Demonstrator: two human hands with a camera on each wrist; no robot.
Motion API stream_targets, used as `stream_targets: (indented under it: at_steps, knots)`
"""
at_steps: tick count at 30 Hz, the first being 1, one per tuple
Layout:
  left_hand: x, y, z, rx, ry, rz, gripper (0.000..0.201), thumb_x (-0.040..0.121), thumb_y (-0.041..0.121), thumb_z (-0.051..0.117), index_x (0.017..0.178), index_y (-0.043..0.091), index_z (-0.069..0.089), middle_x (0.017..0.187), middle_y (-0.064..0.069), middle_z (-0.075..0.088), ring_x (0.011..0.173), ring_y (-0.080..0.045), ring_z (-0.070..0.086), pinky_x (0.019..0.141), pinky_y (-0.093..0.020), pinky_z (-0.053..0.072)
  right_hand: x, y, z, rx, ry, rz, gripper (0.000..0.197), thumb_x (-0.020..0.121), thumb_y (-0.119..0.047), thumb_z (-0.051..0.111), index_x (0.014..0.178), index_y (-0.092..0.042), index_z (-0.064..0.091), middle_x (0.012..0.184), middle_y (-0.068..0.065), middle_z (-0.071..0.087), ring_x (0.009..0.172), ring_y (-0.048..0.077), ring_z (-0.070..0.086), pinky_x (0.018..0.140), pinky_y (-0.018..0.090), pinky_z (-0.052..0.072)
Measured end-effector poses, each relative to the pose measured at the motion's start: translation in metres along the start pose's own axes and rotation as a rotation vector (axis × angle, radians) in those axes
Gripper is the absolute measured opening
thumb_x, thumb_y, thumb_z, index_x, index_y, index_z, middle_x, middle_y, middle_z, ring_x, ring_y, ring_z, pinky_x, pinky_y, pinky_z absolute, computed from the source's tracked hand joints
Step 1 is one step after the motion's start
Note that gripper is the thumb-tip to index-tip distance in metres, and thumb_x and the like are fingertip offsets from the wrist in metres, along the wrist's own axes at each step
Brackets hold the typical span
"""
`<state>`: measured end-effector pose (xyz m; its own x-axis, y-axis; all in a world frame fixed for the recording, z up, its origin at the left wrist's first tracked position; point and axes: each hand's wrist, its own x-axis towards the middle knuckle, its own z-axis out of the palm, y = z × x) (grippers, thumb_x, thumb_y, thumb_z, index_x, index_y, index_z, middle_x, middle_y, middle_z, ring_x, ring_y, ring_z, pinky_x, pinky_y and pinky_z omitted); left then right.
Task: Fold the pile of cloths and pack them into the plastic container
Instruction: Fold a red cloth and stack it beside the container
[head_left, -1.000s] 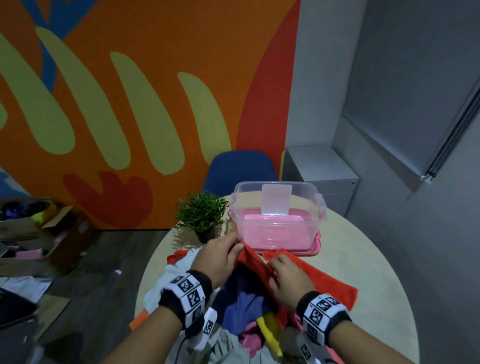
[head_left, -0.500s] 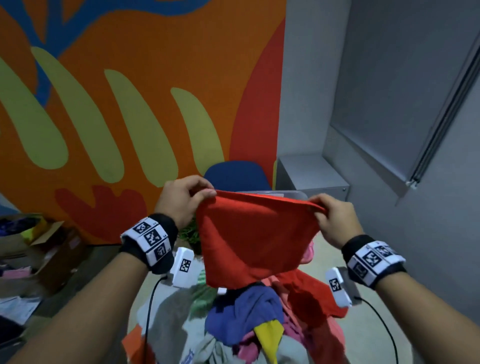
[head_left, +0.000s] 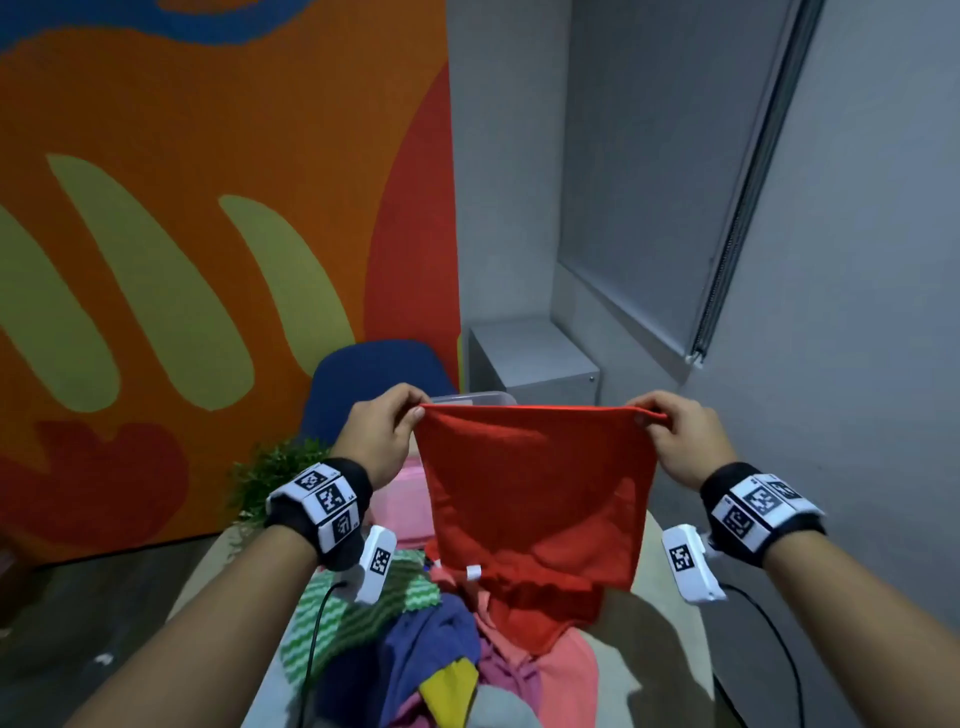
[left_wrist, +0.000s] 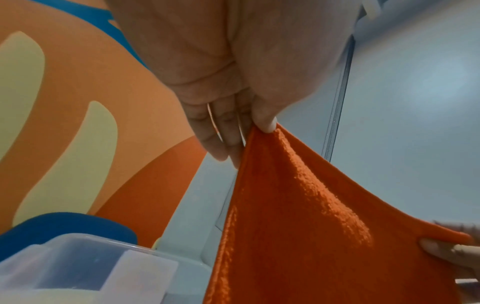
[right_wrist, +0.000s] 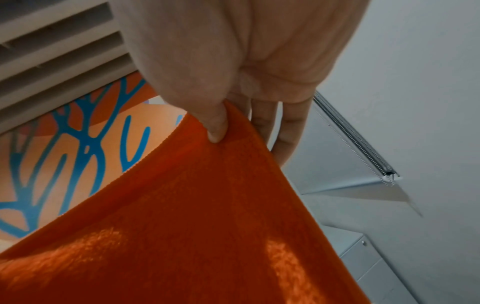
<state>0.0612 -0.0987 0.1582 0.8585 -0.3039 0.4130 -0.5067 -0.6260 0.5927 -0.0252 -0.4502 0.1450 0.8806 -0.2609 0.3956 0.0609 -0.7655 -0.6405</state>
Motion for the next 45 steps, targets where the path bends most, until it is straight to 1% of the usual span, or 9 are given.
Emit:
stream_targets:
  at_steps: [3,6,10,19,24,30,33,39,45]
  knots:
    - [0.009,0.015,0.017,-0.031,0.011,0.006,0.013,0.097,0.018,0.059,0.093,0.030,0.065,0.076,0.017,0.065,0.073,0.002,0.060,0.069,-0.023,0.045,0.000,0.012,-0.021,0.009,0.052,0.015,0.026,0.089,0.001,0.061,0.093,-0.021,0.074,0.082,-0.005,0.070,0.081,0.013,0.064,0.073,0.015,0.040]
    - [0.004,0.028,0.035,-0.079,-0.010,0.033,0.014,0.095,0.012,0.061,0.095,0.025,0.067,0.074,0.020,0.063,0.070,0.010,0.058,0.068,-0.010,0.040,-0.008,0.028,-0.035,0.036,0.042,0.033,0.027,0.090,0.002,0.061,0.091,-0.022,0.073,0.081,-0.005,0.070,0.078,0.011,0.063,0.070,0.015,0.041]
    - [-0.022,0.027,0.065,-0.097,-0.136,0.022,0.019,0.093,0.008,0.062,0.089,0.026,0.065,0.071,0.015,0.063,0.066,0.004,0.057,0.071,-0.023,0.046,-0.033,0.072,-0.040,0.101,-0.135,0.109,0.045,0.089,0.008,0.060,0.082,-0.035,0.070,0.075,-0.009,0.071,0.069,0.003,0.064,0.071,0.025,0.049]
    - [-0.046,0.022,0.095,-0.339,-0.186,-0.070,0.017,0.093,0.006,0.062,0.093,0.021,0.069,0.085,0.003,0.070,0.079,-0.014,0.065,0.073,-0.025,0.053,-0.065,0.106,-0.055,0.437,-0.237,0.253,0.022,0.090,0.012,0.058,0.091,-0.009,0.065,0.064,-0.006,0.067,0.054,-0.003,0.058,0.048,0.011,0.043]
    - [-0.047,0.005,0.142,-0.320,-0.217,-0.227,0.023,0.090,0.002,0.063,0.086,0.024,0.064,0.075,0.005,0.065,0.071,-0.015,0.061,0.069,-0.027,0.050,-0.075,0.147,-0.024,0.373,-0.219,0.338,0.028,0.088,0.013,0.061,0.083,-0.015,0.062,0.073,0.003,0.063,0.061,0.009,0.058,0.060,0.027,0.049]
    - [-0.074,-0.002,0.187,-0.153,-0.214,-0.203,0.018,0.083,0.003,0.069,0.083,0.021,0.064,0.082,0.007,0.067,0.078,-0.012,0.063,0.073,-0.022,0.047,-0.105,0.176,0.006,0.271,-0.114,0.392,0.032,0.081,0.011,0.070,0.076,-0.021,0.067,0.079,0.007,0.066,0.070,0.016,0.061,0.070,0.026,0.050]
    - [-0.102,-0.011,0.202,-0.103,-0.301,-0.256,0.017,0.084,0.004,0.069,0.083,0.020,0.065,0.083,0.008,0.066,0.075,-0.009,0.062,0.070,-0.013,0.043,-0.135,0.192,0.018,0.136,-0.145,0.425,0.039,0.079,0.008,0.072,0.071,-0.029,0.069,0.087,0.006,0.062,0.080,0.022,0.059,0.075,0.031,0.046]
    - [-0.160,-0.028,0.227,-0.047,-0.560,-0.321,0.038,0.083,0.002,0.070,0.070,0.035,0.058,0.070,0.014,0.066,0.063,0.006,0.061,0.061,-0.003,0.039,-0.192,0.220,0.037,0.138,-0.211,0.555,0.036,0.086,0.009,0.066,0.068,-0.023,0.069,0.084,-0.005,0.069,0.080,0.015,0.062,0.068,0.016,0.042]
    - [-0.193,-0.029,0.239,0.016,-0.738,-0.243,0.034,0.082,0.012,0.069,0.069,0.042,0.057,0.077,0.022,0.061,0.083,-0.001,0.061,0.069,0.002,0.035,-0.224,0.237,0.041,0.081,-0.316,0.670,0.030,0.091,0.003,0.061,0.073,-0.020,0.067,0.084,-0.009,0.070,0.082,0.013,0.064,0.066,0.016,0.041]
